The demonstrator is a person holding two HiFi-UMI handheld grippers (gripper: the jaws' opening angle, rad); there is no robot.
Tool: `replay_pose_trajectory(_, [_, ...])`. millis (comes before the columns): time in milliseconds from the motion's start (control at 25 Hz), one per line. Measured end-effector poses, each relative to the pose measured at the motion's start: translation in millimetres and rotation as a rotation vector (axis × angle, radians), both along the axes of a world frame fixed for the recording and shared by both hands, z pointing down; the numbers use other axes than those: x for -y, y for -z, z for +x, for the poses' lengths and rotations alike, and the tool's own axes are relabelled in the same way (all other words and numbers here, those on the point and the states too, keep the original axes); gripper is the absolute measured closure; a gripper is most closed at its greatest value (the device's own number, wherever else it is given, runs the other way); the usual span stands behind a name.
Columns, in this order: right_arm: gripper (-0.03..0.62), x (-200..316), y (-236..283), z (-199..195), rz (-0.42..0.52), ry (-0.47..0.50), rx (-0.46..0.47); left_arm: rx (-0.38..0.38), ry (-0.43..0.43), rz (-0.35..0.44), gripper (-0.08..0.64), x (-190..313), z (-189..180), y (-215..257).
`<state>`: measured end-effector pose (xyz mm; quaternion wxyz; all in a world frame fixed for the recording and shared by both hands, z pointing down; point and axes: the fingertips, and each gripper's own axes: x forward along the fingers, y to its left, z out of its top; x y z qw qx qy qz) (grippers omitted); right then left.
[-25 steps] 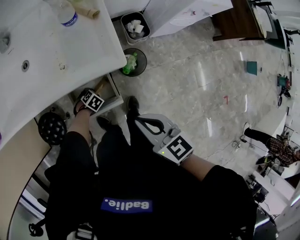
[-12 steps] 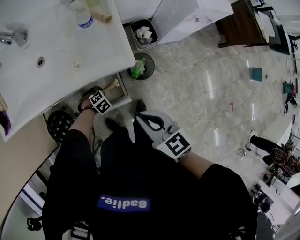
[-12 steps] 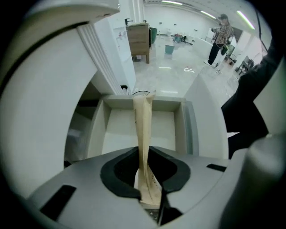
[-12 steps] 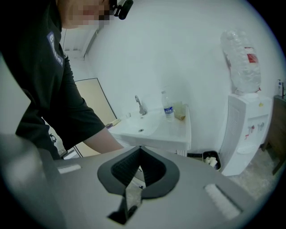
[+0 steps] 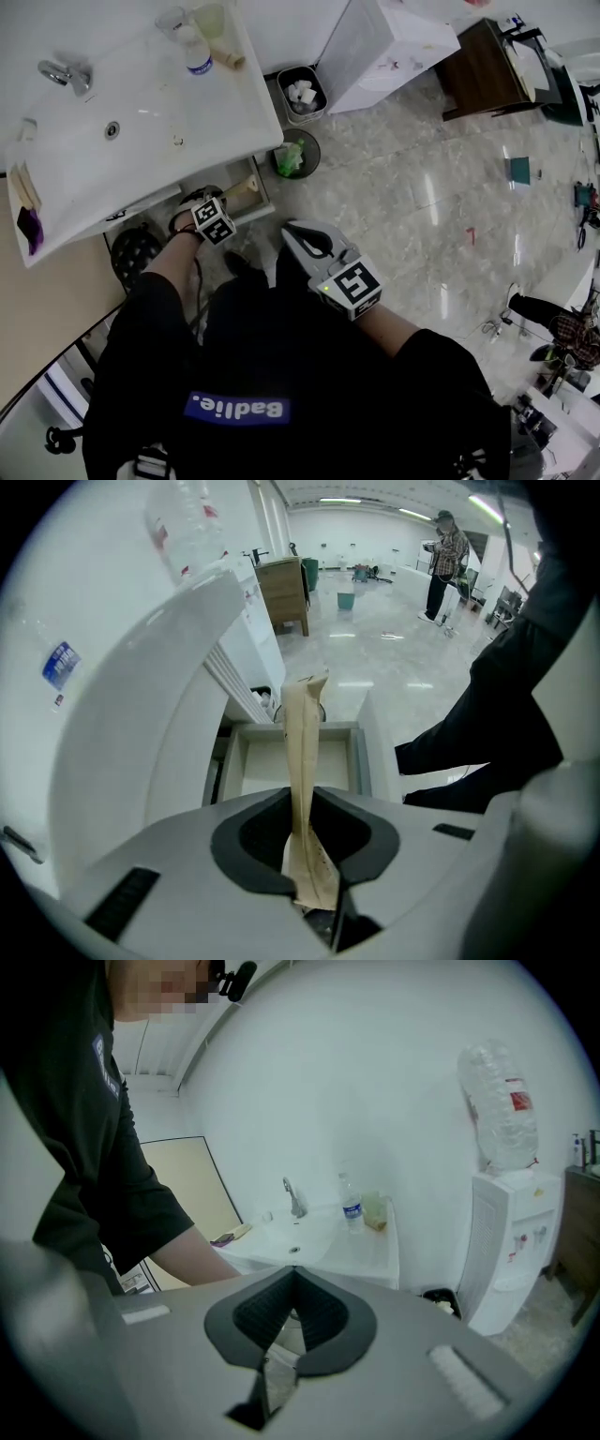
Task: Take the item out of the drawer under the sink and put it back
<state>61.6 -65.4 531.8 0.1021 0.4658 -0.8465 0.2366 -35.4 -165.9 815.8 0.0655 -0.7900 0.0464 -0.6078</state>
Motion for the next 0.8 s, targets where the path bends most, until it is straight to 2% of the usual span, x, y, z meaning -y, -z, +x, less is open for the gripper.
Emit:
replay_pose_trajectory(200, [0.6, -2, 19, -8, 0.04, -0.004, 0.004, -0.043, 0.003, 0.027, 0.495, -10, -4, 37])
replay_pose_trajectory(440, [0.6, -5, 33, -10, 0.077, -0.023, 0.013, -0.144, 0.03, 0.041, 0.495, -19, 0, 94])
replay_pose_trajectory(680, [0.6, -8, 52, -13, 0.105, -0.047, 0.017, -0.316, 0.246, 0.02, 0.495, -36, -11, 157])
replay_pose_trajectory(800, [0.6, -8, 59, -15, 0.11, -0.052, 0.021, -0.39, 0.32, 0.003, 0.495, -47, -18, 184])
